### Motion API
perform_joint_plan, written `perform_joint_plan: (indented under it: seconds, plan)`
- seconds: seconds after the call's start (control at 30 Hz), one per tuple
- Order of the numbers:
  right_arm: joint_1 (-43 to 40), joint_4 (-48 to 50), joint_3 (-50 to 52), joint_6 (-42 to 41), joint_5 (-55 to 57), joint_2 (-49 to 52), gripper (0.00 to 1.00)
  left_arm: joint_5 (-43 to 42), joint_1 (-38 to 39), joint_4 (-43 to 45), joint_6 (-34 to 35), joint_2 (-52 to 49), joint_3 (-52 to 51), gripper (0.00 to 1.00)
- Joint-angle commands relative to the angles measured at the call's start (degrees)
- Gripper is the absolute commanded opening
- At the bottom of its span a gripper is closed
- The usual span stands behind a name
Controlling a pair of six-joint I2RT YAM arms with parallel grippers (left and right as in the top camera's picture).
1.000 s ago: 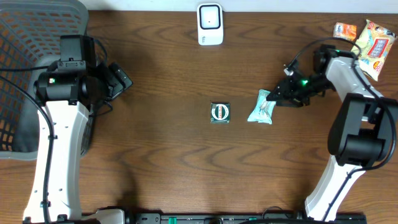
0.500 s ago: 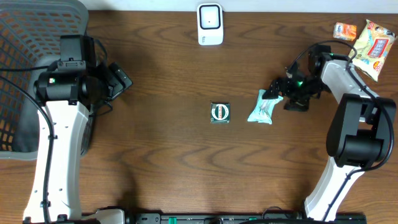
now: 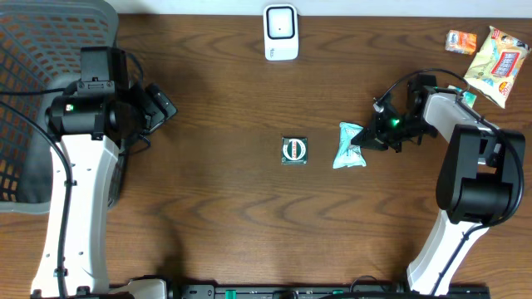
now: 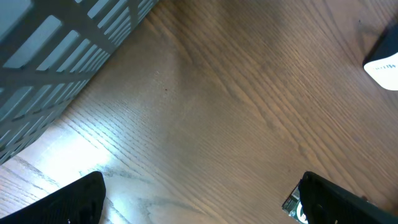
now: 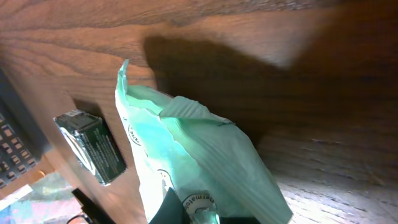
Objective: Scan the item barcode
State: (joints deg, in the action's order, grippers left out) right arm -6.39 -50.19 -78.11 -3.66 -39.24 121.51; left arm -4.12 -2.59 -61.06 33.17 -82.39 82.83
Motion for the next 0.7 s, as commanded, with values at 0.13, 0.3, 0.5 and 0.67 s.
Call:
perform_joint_plan:
  seconds: [0.13,0.3,0.5,0.67]
  plan:
    - [0.9,-2.2,-4.1,1.6,-6.6,-0.1,0.01,0.7,-0.3,0.0,0.1,0.0,-0.1,0.98]
    - [1.9,-3.2,-6.7,1.3,-0.2,-4.6,0.01,0.7,-0.3,0.0,0.0,0.0,-0.1,0.98]
    - [6.9,-3.7,-6.9,-7.8,35.0,-11.6,0.01,0.7,-0.3,0.0,0.1,0.0,-0.1,0.98]
    - [14.4,-5.6,-6.8,-15.9,66.8,-12.4,0.01,0.7,-0.3,0.0,0.1,0.0,-0.1,0.98]
